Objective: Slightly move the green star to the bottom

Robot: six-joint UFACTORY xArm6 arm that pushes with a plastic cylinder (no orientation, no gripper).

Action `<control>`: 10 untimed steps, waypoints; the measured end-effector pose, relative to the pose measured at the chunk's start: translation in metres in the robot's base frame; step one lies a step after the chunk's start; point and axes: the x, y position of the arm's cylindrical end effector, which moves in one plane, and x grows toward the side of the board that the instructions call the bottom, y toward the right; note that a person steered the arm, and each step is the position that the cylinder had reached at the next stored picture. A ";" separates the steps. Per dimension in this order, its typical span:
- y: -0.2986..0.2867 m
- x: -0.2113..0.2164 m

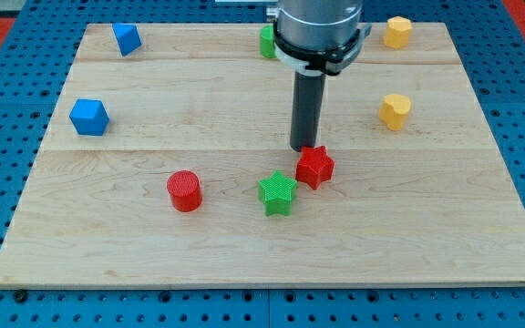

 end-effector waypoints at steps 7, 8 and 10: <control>0.121 0.064; 0.090 0.054; 0.126 0.097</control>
